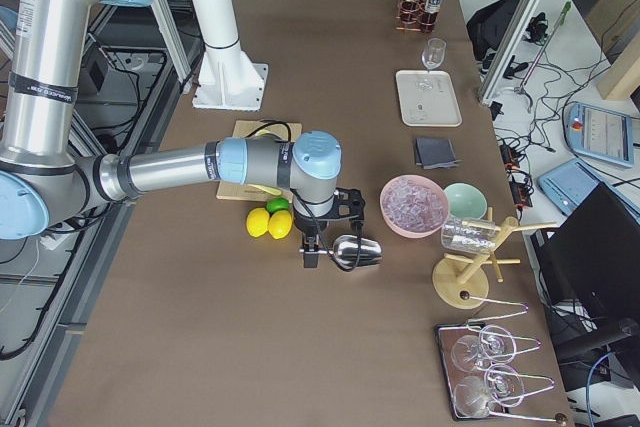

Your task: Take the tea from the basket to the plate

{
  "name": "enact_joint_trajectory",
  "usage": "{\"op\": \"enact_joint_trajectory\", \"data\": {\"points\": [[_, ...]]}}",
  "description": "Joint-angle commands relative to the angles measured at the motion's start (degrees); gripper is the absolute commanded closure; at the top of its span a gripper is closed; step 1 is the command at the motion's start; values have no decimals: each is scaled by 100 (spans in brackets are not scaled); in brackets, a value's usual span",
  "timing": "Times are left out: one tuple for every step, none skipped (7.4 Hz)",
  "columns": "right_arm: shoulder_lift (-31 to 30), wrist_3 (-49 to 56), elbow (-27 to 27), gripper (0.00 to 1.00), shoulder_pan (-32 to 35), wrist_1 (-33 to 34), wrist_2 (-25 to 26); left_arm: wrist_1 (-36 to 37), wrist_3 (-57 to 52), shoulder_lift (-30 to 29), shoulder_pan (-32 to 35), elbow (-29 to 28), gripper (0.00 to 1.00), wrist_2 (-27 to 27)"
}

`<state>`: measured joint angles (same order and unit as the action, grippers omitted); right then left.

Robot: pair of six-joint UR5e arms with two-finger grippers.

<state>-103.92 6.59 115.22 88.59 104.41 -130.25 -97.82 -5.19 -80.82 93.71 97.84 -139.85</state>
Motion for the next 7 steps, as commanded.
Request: {"op": "enact_joint_trajectory", "data": {"points": [[-6, 0, 0, 0, 0, 0, 0, 8, -1057, -222, 51, -19, 2, -60], [3, 0, 0, 0, 0, 0, 0, 0, -1654, -310, 60, -2, 2, -52], [3, 0, 0, 0, 0, 0, 0, 17, -2278, -546, 51, -28, 2, 1], [12, 0, 9, 0, 0, 0, 9, 130, -2302, -975, 8, -89, 2, 132], [12, 0, 0, 0, 0, 0, 17, 1, -2337, -1179, -106, -185, 2, 116], [12, 0, 9, 0, 0, -9, 26, -313, -2267, -1303, -446, -230, 2, 72], [12, 0, 9, 0, 0, 0, 26, -369, -2267, -1878, -867, -439, 2, 106]]}}
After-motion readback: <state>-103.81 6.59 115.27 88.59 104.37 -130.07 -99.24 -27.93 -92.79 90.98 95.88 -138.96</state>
